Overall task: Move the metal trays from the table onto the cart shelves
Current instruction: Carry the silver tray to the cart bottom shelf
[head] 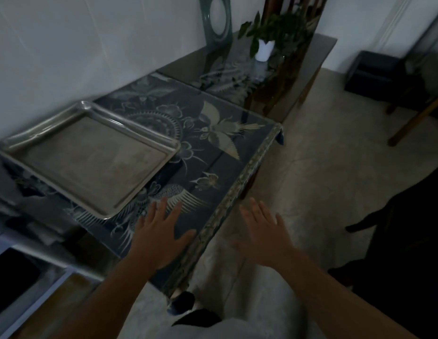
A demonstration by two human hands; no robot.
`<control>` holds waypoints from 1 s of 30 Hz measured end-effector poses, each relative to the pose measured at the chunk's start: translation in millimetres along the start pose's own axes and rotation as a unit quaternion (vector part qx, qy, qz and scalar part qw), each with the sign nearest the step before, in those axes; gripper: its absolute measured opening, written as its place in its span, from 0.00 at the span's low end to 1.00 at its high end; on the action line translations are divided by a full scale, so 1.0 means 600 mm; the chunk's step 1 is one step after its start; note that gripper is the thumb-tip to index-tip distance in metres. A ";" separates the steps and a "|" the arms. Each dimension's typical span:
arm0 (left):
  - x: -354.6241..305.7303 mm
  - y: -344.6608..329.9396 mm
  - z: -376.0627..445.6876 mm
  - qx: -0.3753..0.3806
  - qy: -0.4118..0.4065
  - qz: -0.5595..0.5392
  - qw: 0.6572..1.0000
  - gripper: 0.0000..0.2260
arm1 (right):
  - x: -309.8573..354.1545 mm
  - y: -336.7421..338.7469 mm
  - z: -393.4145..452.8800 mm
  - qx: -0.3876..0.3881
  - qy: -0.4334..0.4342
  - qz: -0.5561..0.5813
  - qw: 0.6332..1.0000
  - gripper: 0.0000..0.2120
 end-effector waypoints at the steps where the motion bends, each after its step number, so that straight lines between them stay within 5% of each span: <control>1: 0.009 0.004 0.019 -0.006 0.009 -0.007 1.000 0.48 | 0.000 0.007 0.024 -0.001 0.008 -0.009 1.000 0.52; 12: 0.113 0.042 0.100 -0.032 0.182 -0.051 0.981 0.43 | 0.062 0.073 0.273 0.040 0.145 -0.071 0.986 0.50; 20: 0.169 0.049 0.131 -0.039 0.359 -0.070 0.930 0.41 | 0.144 0.107 0.475 0.072 0.287 -0.107 0.949 0.49; 26: 0.188 0.046 0.180 -0.106 0.480 -0.248 0.835 0.37 | 0.192 0.147 0.654 0.073 0.374 -0.127 0.916 0.44; 30: 0.210 0.037 0.194 -0.112 0.553 -0.260 0.784 0.37 | 0.231 0.155 0.757 0.107 0.375 -0.129 0.912 0.43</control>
Point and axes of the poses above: each hand's wrist, its own z-axis towards the middle knuckle, its own y-axis out of the back of the hand, x = y × z, the point moved 1 cm from there along z, towards the middle knuckle, and after that the axes turned 1 degree about -z, right-handed, at the moved point
